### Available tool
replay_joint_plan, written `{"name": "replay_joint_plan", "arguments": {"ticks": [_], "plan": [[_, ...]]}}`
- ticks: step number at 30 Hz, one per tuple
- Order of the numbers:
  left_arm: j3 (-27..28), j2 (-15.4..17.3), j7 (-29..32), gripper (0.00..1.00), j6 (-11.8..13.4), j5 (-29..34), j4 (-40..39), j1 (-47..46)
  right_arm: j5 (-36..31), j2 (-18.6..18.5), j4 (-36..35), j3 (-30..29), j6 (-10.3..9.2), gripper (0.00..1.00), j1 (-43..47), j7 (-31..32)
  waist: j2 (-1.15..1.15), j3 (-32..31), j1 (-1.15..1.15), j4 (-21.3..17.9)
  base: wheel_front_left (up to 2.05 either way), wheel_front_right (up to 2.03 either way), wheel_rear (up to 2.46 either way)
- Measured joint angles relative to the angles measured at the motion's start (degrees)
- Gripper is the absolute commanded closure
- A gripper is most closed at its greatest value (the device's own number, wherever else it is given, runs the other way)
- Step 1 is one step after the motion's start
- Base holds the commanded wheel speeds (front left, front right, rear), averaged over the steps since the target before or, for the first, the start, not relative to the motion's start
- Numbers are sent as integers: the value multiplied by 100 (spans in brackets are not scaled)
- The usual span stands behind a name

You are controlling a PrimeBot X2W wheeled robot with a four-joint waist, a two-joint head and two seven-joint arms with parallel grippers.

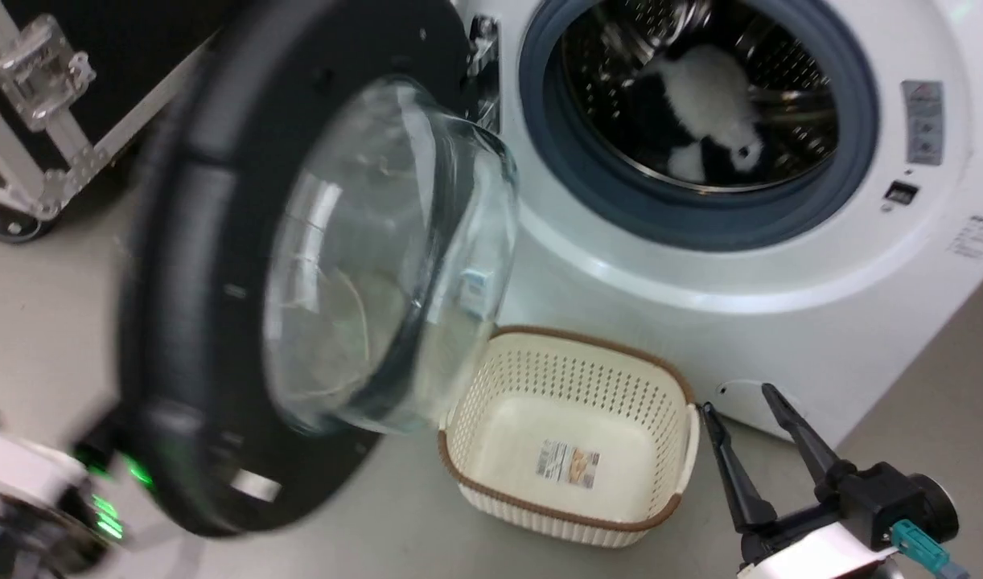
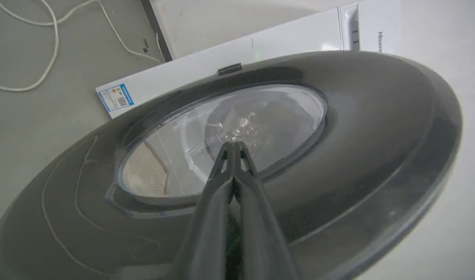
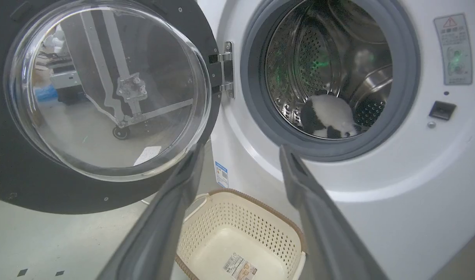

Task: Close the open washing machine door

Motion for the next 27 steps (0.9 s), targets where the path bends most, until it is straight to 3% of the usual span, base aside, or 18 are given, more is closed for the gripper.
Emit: {"name": "replay_joint_plan", "arguments": {"ticks": [5,9,15,24,25,27], "plan": [[-627,-425,424,100,20,-192,-677,837,-21,78,34,-175,0,0,85,0,0,-196,0,-152,0,0,0],[-1399,-470,359,100,278,-771,-1174,1447,-90,116,58,-300,0,0,93,0,0,-272,0,-352,0,0,0],[-2869,-541,-491,100,293,-1411,-1546,2057,-155,140,22,-471,0,0,43,-1,1,-181,0,-860,0,0,0],[-3899,-537,-1918,100,-89,-1945,-1016,1413,-124,71,10,-501,0,0,-107,-1,0,207,1,-1927,0,0,0],[-4029,-520,-2419,100,-181,-2028,-719,1020,-73,55,-1,-520,0,0,-218,-1,0,355,2,-2326,0,0,0],[-4100,-523,-2749,100,-216,-2047,-517,726,-43,54,-5,-504,0,0,-292,-1,0,453,2,-2597,0,0,0]]}}
